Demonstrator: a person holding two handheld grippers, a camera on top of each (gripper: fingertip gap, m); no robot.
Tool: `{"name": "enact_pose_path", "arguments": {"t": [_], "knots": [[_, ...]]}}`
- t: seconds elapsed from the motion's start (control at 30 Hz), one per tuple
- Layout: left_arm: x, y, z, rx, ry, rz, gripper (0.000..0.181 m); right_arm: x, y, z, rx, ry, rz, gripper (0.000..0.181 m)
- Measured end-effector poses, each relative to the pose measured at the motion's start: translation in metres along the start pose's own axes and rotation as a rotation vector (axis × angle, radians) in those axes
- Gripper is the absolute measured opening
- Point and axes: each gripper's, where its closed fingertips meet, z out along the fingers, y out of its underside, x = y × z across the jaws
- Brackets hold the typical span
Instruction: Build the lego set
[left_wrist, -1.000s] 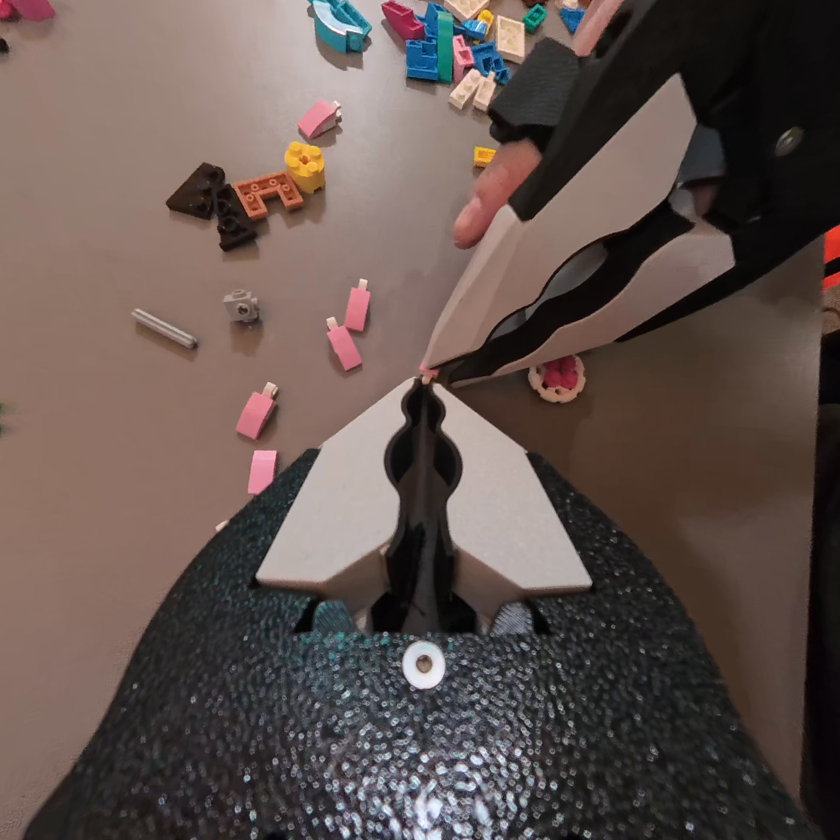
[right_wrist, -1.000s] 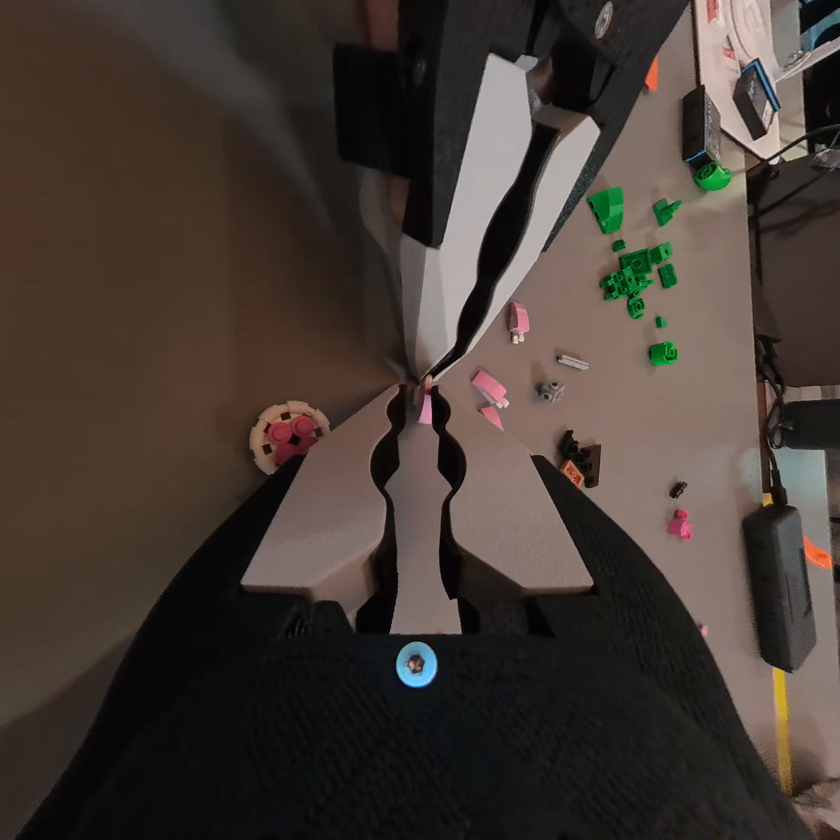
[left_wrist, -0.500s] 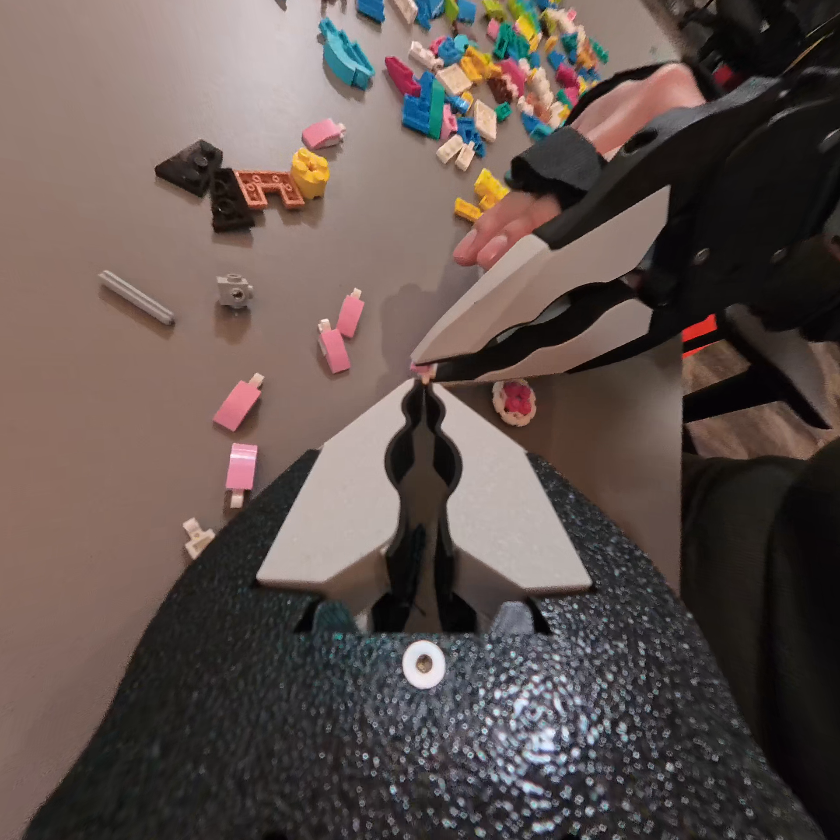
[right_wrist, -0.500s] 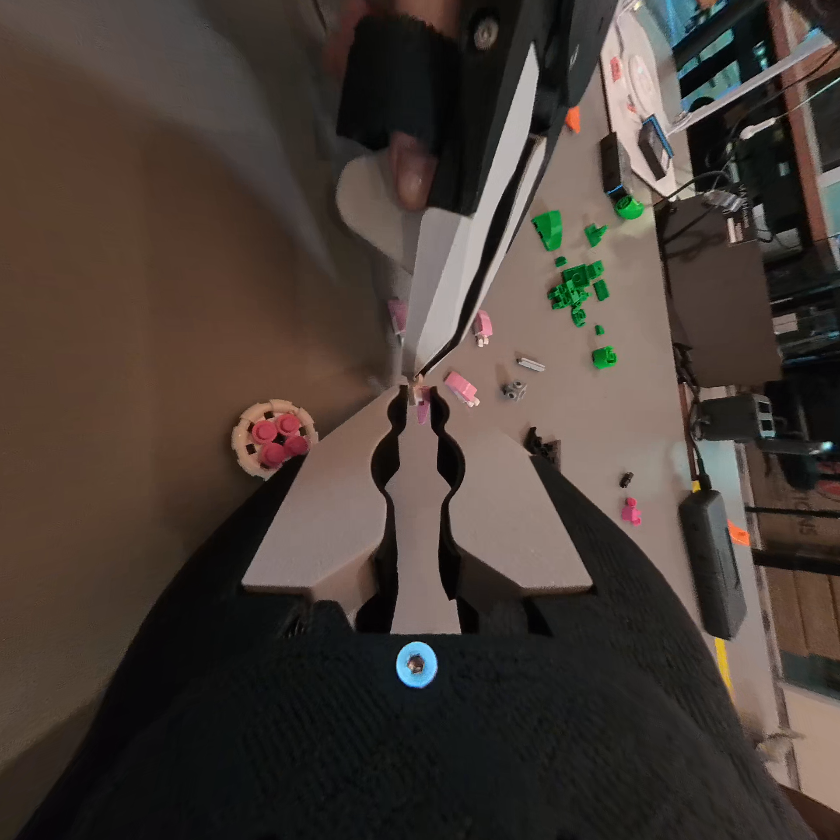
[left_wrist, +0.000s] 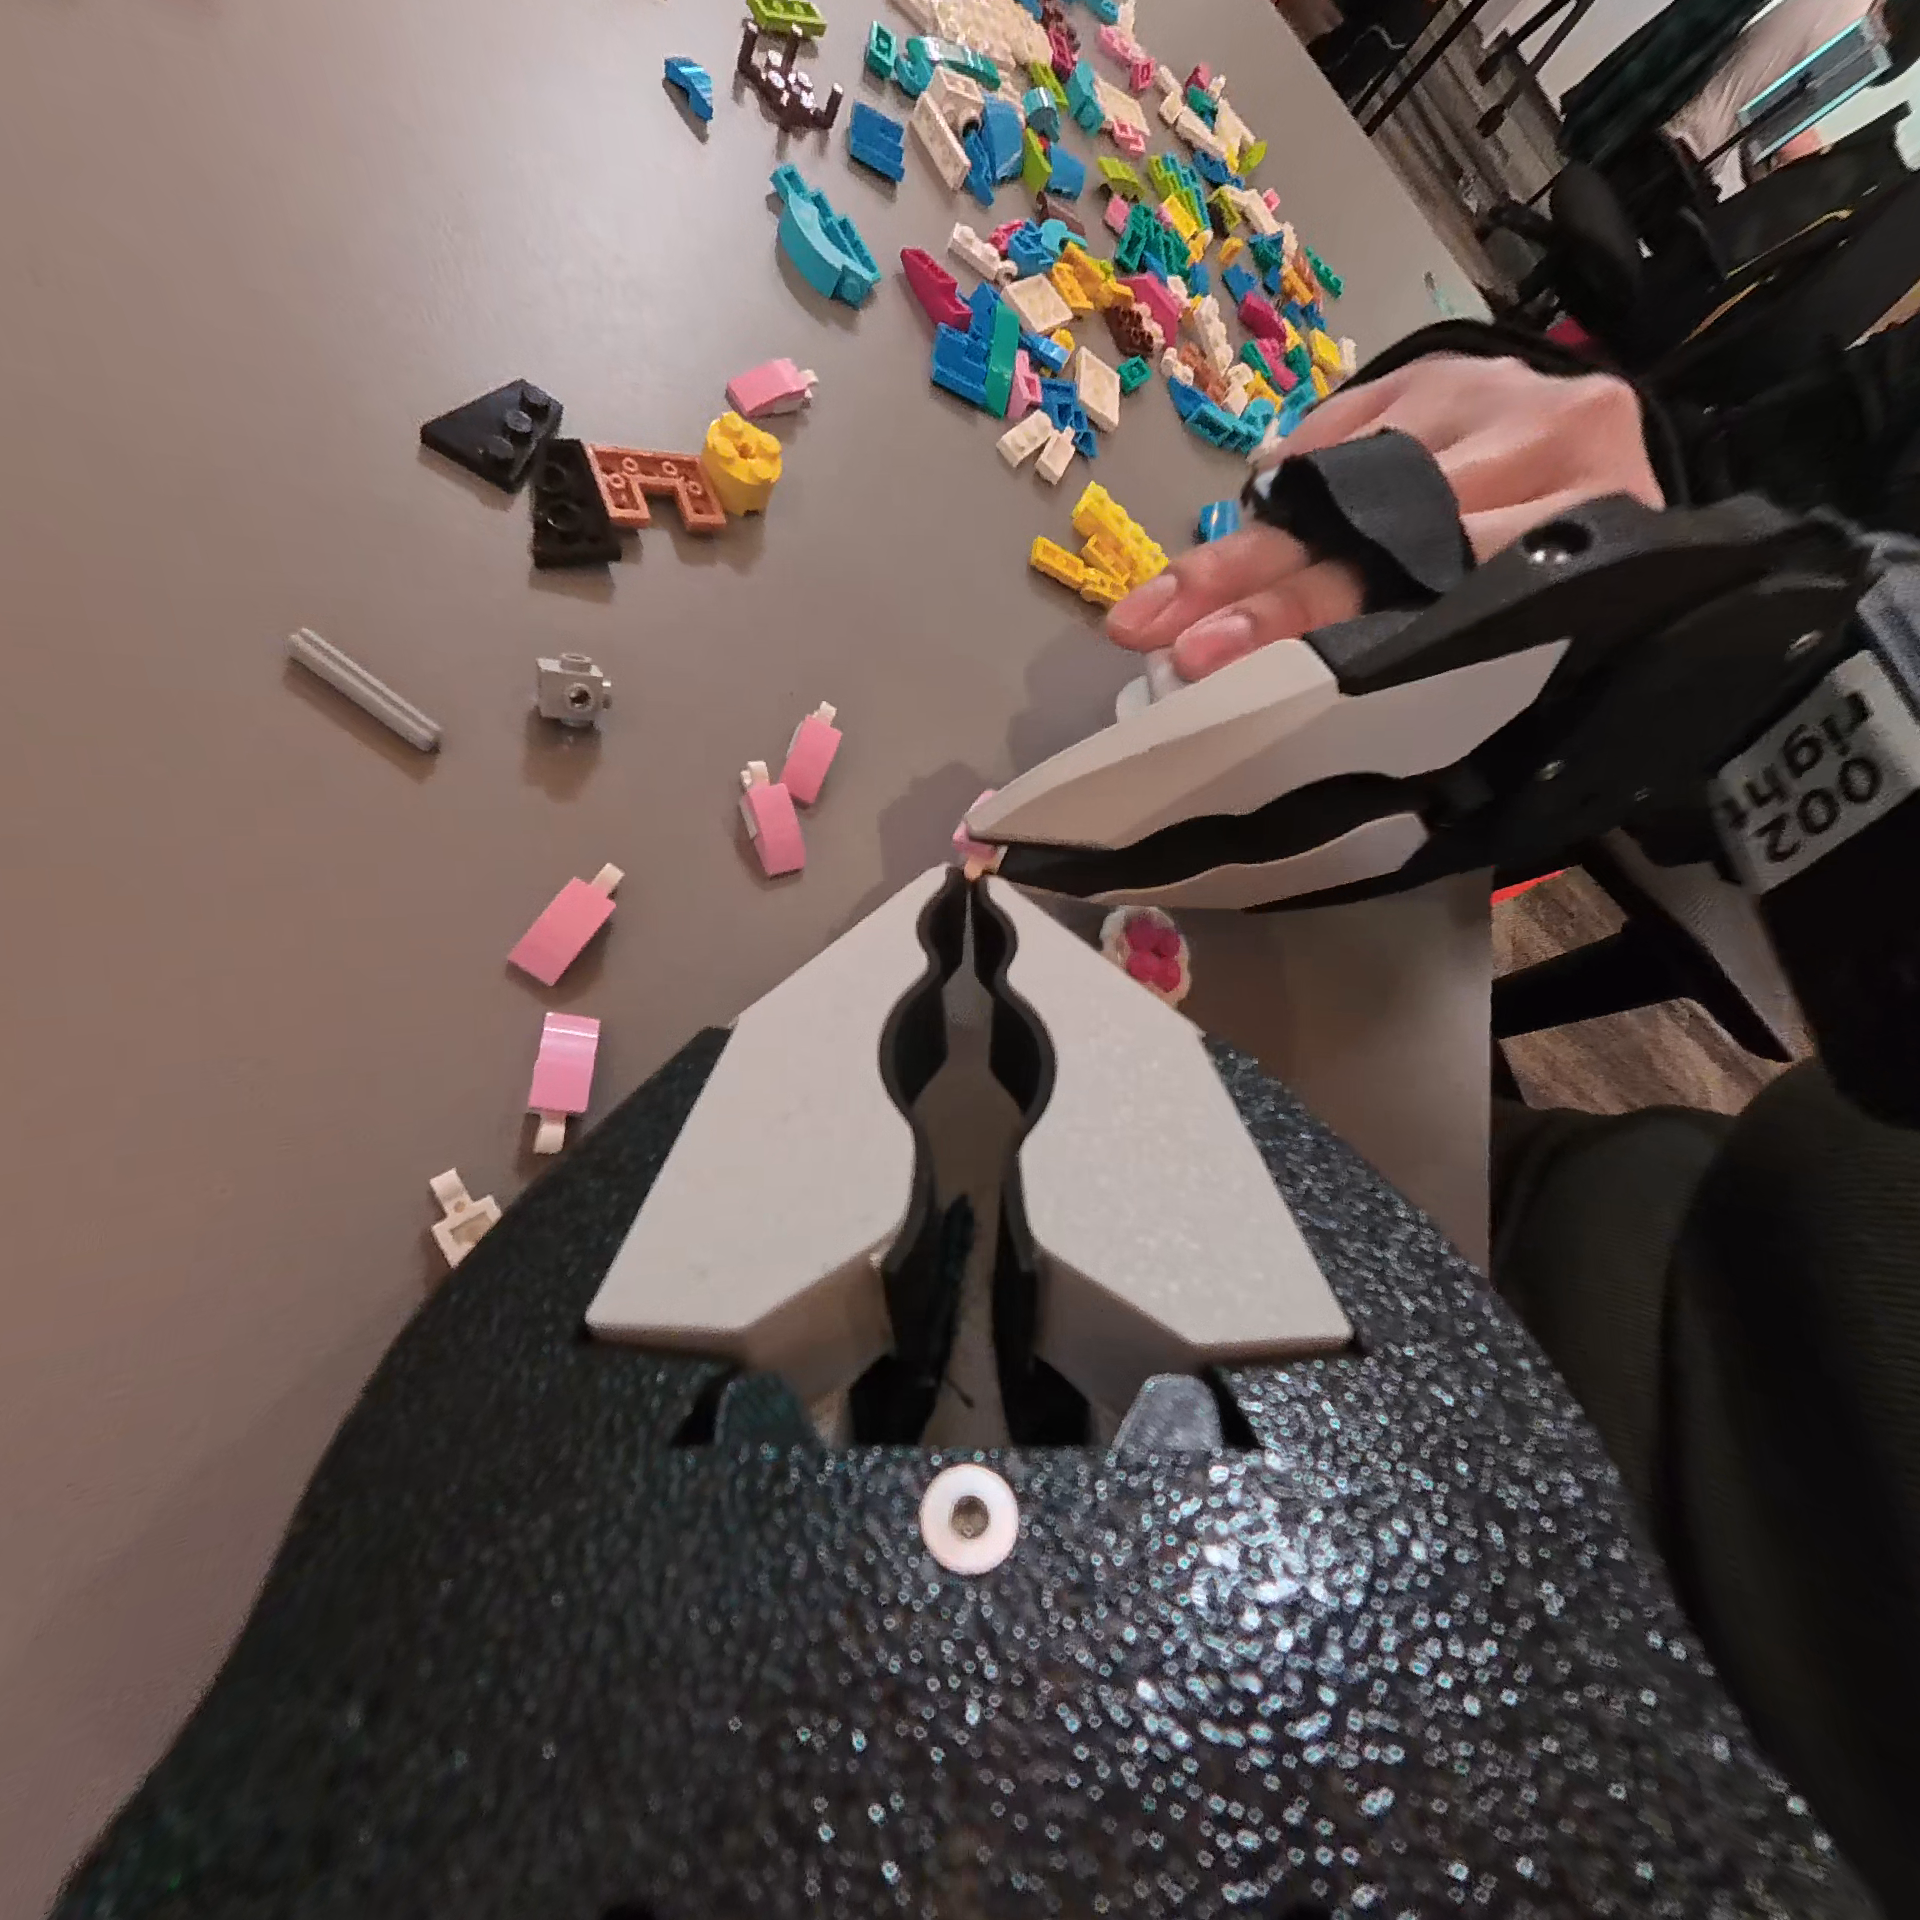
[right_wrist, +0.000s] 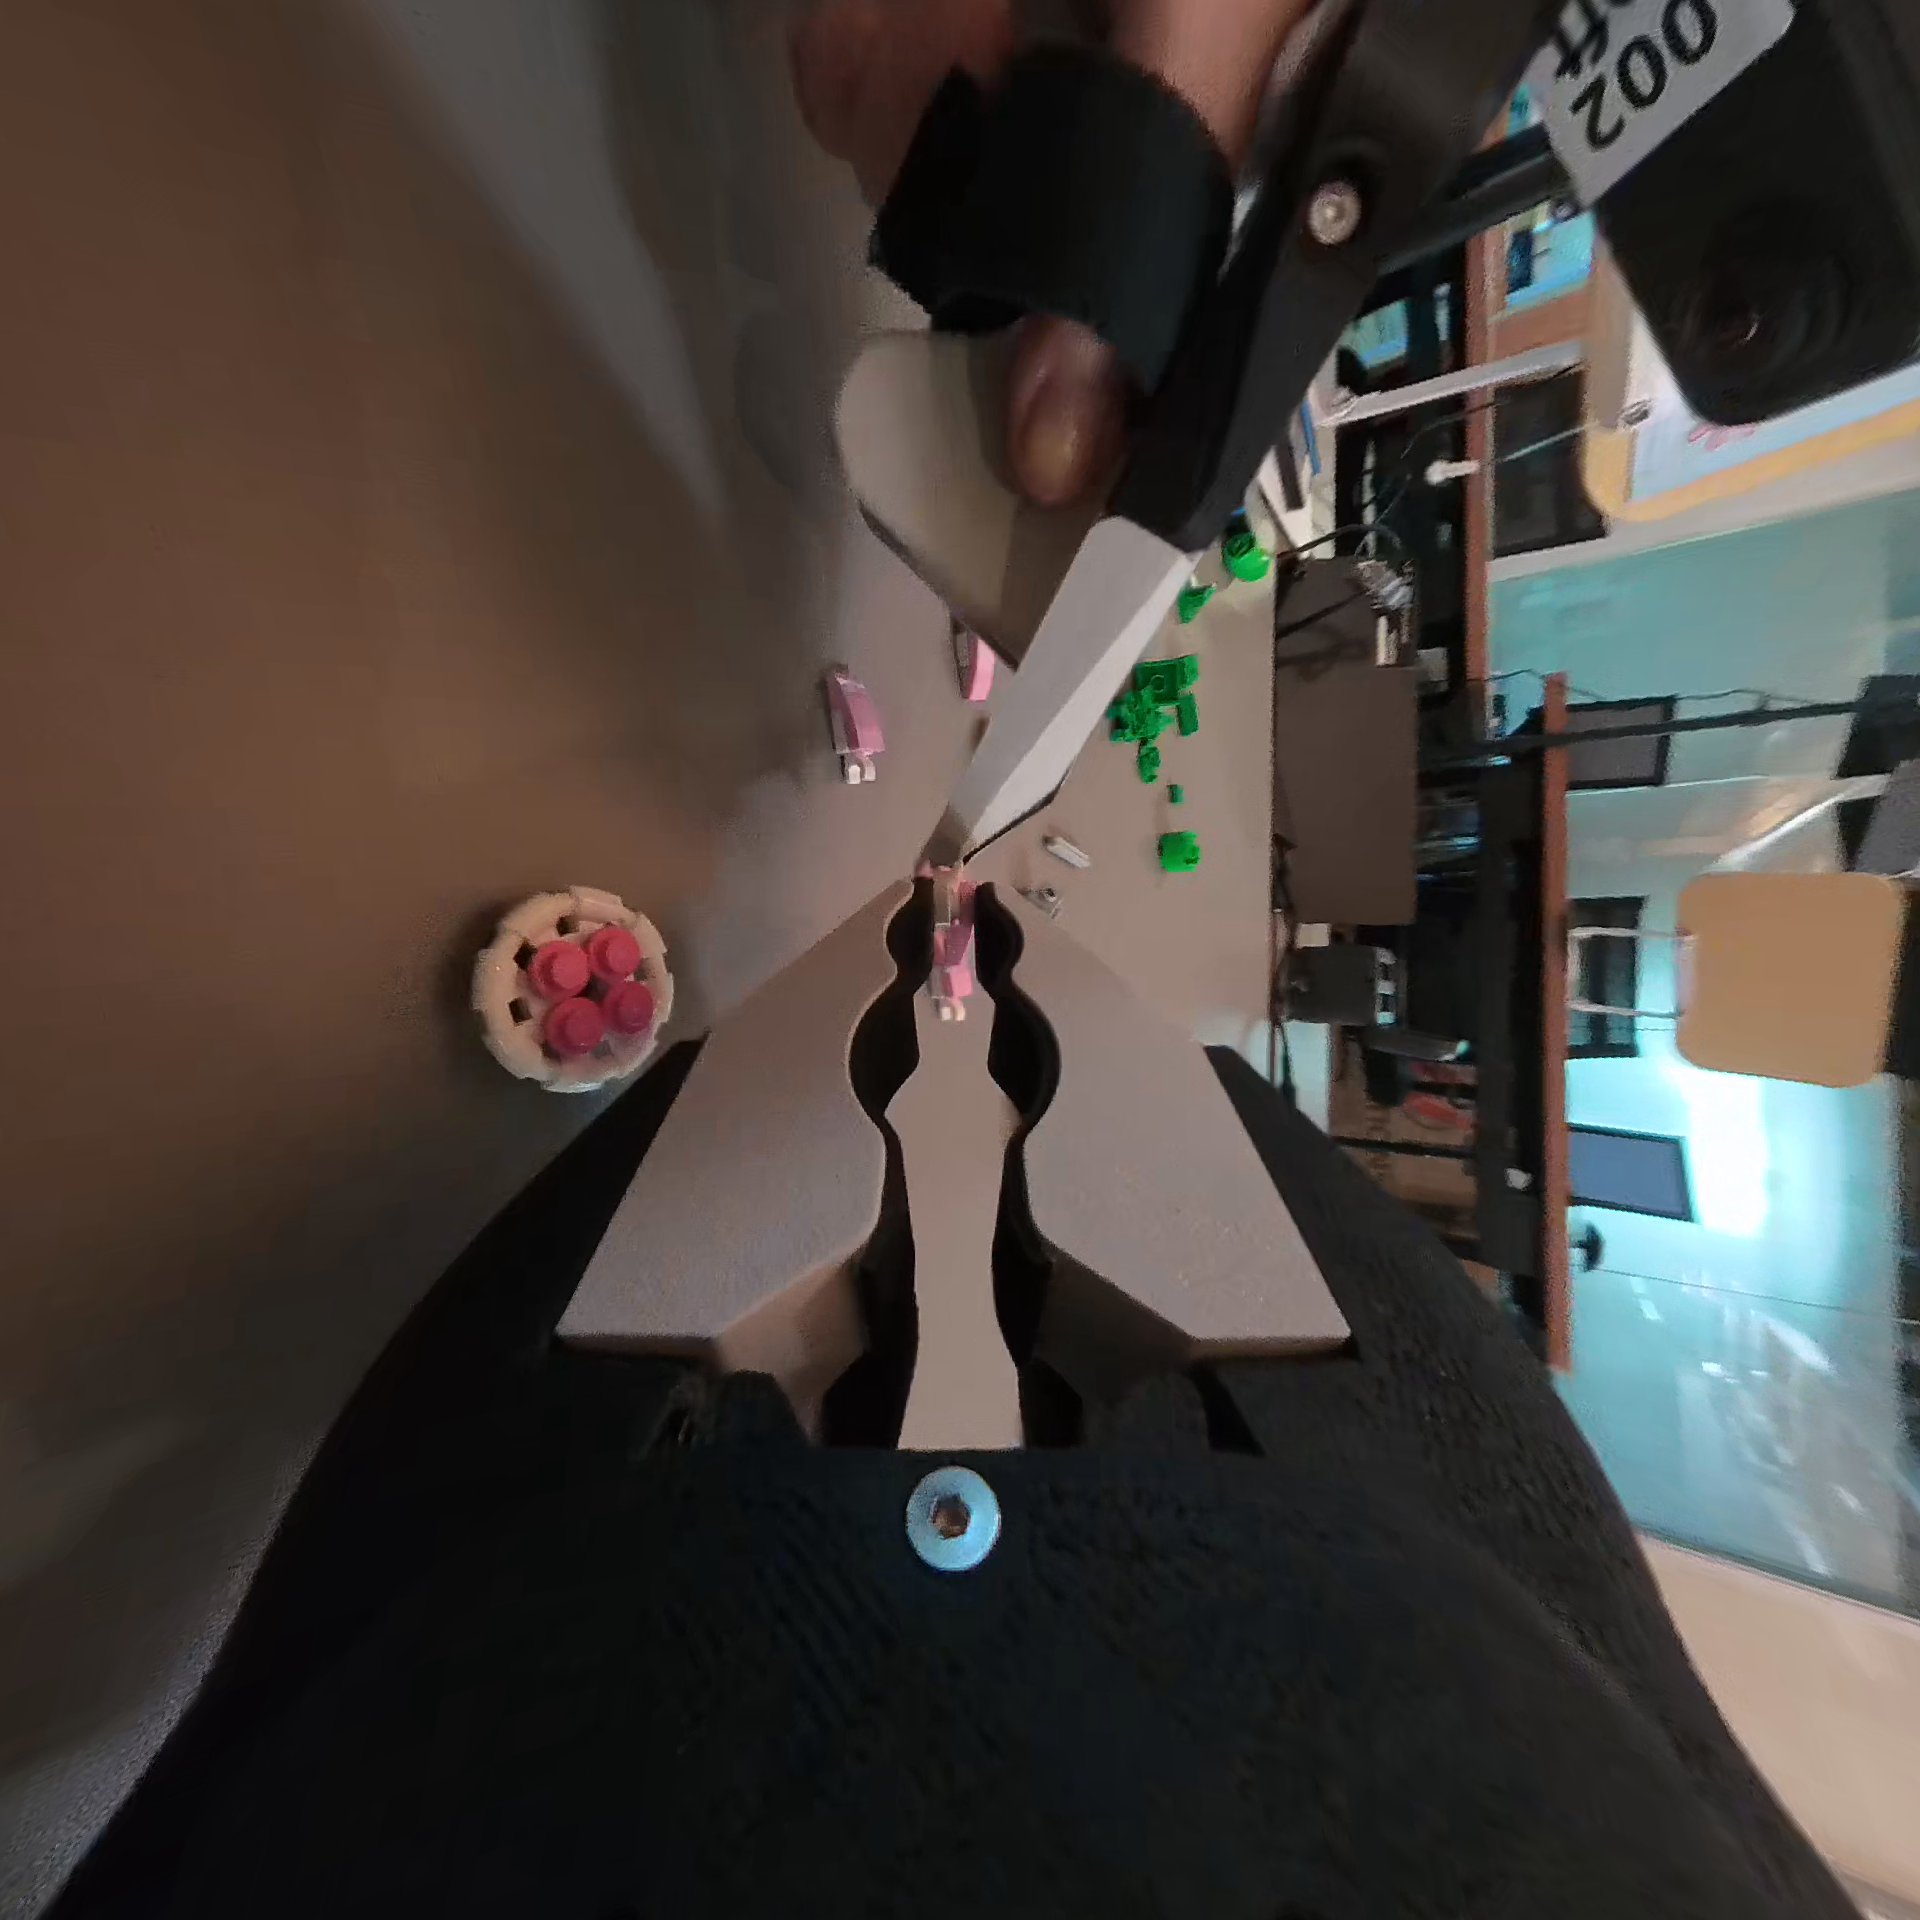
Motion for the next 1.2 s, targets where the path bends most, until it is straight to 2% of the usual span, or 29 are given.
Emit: {"name": "enact_pose_path", "arguments": {"t": [0.03, 0.13, 0.23, 0.3, 0.37, 0.47, 0.53, 0.63, 0.8, 0.87, 1.03, 1.2], "knots": [[0.001, 0.000, 0.000, 0.004, 0.007, -0.005, 0.000, 0.001, 0.000, -0.001, 0.002, 0.010, -0.015, 0.006], [0.003, -0.003, -0.002, 0.023, 0.028, -0.005, 0.000, 0.004, -0.001, -0.003, 0.049, -0.010, 0.122, 0.006], [0.009, -0.011, -0.006, 0.076, 0.029, 0.103, 0.000, 0.011, -0.001, -0.007, 0.115, -0.051, 0.331, 0.007], [0.012, -0.014, -0.011, 0.106, -0.018, 0.223, 0.000, 0.016, 0.001, -0.008, 0.127, -0.049, 0.374, 0.007], [0.011, -0.018, -0.016, 0.139, -0.057, 0.261, 0.008, 0.018, 0.000, -0.010, 0.151, -0.048, 0.394, 0.007], [0.019, -0.022, -0.019, 0.178, 0.039, 0.158, 0.021, 0.020, -0.003, -0.012, 0.176, -0.031, 0.395, 0.007], [0.021, -0.021, -0.018, 0.182, 0.085, 0.109, 0.018, 0.020, -0.005, -0.013, 0.181, -0.021, 0.380, 0.007], [0.018, -0.022, -0.018, 0.195, 0.078, 0.102, 0.000, 0.020, -0.009, -0.014, 0.197, -0.012, 0.374, 0.007], [0.018, -0.025, -0.020, 0.218, 0.080, 0.101, 0.001, 0.023, -0.011, -0.015, 0.198, 0.001, 0.366, 0.007], [0.017, -0.023, -0.019, 0.205, 0.082, 0.085, 0.010, 0.024, -0.011, -0.015, 0.201, 0.001, 0.364, 0.007], [0.022, -0.020, -0.017, 0.192, 0.121, 0.086, 0.001, 0.025, -0.013, -0.015, 0.195, 0.006, 0.339, 0.007], [0.020, -0.022, -0.016, 0.202, 0.076, 0.132, 0.000, 0.028, -0.010, -0.015, 0.171, 0.046, 0.300, 0.007]]}}
